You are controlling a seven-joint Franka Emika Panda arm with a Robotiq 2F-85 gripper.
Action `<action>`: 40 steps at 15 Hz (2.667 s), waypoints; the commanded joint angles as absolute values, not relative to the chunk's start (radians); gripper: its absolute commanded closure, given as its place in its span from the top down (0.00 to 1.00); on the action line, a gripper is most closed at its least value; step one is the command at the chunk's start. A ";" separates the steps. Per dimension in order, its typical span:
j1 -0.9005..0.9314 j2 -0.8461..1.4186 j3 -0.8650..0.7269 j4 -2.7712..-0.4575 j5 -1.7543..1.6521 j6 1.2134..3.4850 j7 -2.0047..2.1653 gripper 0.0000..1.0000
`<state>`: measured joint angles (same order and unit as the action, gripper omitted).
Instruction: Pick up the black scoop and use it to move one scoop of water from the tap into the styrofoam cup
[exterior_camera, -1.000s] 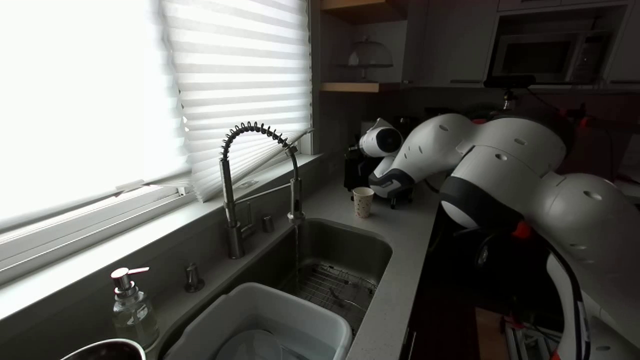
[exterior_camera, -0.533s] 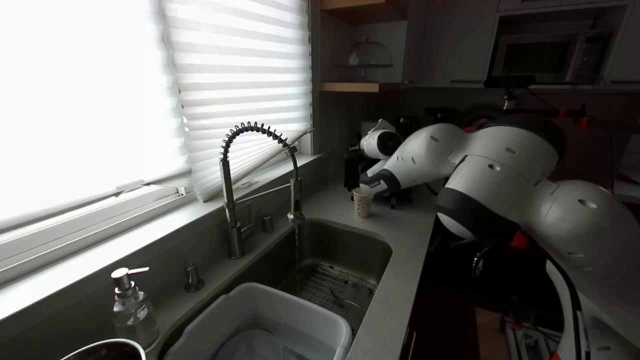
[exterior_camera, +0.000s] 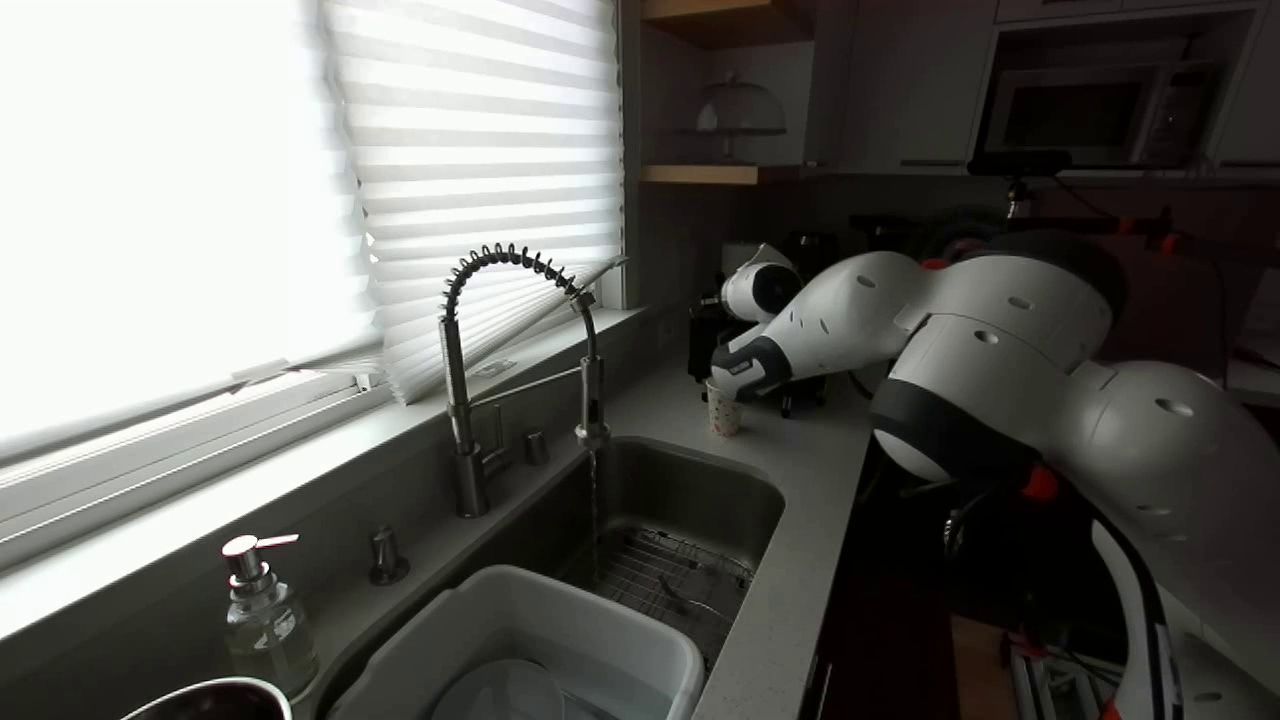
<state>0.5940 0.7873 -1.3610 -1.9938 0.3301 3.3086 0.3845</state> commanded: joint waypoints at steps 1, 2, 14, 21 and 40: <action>0.594 0.773 -1.356 -1.994 0.367 3.223 0.361 0.06; 0.594 0.774 -1.358 -1.990 0.364 3.191 0.368 0.06; 0.601 0.722 -1.403 -1.914 0.253 2.724 0.504 0.06; 0.643 0.609 -1.396 -1.900 0.164 2.544 0.561 0.06; 0.352 0.346 -1.037 -2.052 0.023 2.451 0.572 0.06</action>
